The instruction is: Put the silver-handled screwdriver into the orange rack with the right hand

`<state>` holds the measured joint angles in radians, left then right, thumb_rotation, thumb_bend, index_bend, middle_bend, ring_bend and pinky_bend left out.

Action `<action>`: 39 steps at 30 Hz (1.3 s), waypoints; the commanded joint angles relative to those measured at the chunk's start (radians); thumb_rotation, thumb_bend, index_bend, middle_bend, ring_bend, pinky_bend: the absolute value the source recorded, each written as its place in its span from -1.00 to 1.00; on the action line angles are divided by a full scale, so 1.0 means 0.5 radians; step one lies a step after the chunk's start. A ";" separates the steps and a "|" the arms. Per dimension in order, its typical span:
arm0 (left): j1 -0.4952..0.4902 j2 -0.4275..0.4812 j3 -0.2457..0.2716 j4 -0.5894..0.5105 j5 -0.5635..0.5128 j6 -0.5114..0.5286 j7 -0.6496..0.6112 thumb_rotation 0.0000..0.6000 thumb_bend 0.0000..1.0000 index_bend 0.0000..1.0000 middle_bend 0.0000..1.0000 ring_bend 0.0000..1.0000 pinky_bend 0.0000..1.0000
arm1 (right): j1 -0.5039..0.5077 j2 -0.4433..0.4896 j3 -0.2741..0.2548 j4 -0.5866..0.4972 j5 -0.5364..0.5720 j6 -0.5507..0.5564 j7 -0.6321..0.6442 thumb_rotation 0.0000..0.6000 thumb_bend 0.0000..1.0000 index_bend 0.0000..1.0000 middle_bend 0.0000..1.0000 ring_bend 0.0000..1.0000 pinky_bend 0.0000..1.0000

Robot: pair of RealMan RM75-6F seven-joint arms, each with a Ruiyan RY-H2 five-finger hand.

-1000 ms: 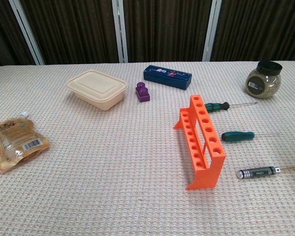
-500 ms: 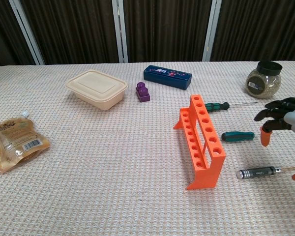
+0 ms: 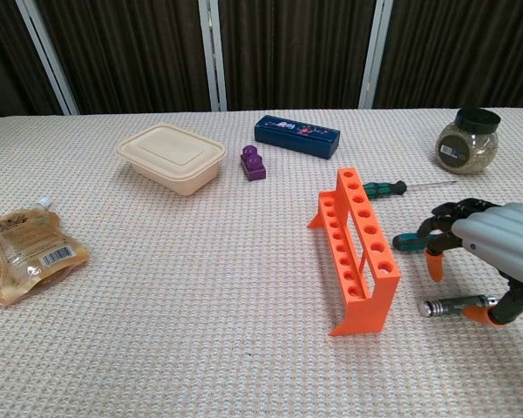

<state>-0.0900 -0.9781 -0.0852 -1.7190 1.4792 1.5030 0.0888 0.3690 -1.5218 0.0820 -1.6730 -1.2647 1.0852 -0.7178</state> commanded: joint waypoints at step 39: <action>-0.027 0.004 0.037 0.060 -0.009 -0.067 -0.126 1.00 -0.68 -0.83 -1.00 -1.00 -1.00 | 0.057 -0.216 -0.084 0.180 0.137 0.117 0.005 1.00 -0.45 -0.01 -0.66 -1.00 -1.00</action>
<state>-0.1032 -0.9764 -0.0666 -1.6891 1.4749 1.4694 0.0259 0.3963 -1.6283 0.0404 -1.5844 -1.1963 1.1426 -0.7131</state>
